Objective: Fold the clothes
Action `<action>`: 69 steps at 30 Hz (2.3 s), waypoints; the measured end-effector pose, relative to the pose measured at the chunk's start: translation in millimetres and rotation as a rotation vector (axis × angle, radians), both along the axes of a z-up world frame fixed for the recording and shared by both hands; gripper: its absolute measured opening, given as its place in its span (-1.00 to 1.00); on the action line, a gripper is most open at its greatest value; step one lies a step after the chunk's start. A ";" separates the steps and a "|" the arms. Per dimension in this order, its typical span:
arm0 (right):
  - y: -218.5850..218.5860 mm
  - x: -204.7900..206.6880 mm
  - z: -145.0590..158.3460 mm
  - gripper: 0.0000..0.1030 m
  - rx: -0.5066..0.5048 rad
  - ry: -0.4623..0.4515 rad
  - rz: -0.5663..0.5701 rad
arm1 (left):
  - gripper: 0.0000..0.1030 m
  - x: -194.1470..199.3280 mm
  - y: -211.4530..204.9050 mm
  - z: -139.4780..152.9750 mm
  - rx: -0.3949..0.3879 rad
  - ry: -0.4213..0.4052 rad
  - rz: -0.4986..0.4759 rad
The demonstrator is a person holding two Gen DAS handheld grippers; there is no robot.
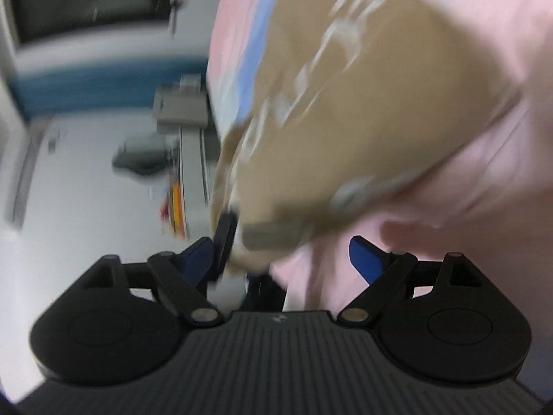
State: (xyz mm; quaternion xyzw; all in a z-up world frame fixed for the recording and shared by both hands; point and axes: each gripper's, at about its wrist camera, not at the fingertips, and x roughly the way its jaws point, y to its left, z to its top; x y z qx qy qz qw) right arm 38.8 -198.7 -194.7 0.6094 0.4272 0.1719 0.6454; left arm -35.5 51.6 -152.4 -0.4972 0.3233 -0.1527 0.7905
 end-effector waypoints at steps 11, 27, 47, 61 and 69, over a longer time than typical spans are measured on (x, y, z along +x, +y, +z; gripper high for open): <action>-16.2 -6.4 -1.3 -0.08 -0.145 0.021 -0.183 | -0.39 1.7 6.0 -2.1 -0.018 -0.005 0.012; -88.3 -50.5 94.0 -0.44 -0.125 -0.121 -0.312 | -0.39 -7.8 -35.7 90.0 -0.101 0.074 -0.110; -335.5 176.5 151.7 -0.45 -0.443 -0.234 -0.699 | -0.37 332.9 -366.2 134.8 0.005 -0.017 -0.397; -336.0 141.9 -23.1 -0.44 -0.372 0.018 -0.613 | -0.20 300.7 -366.0 -22.7 0.308 0.039 -0.516; -326.2 110.4 -9.3 -0.37 -0.321 0.151 -0.627 | 0.32 282.8 -372.0 7.8 0.497 -0.028 -0.588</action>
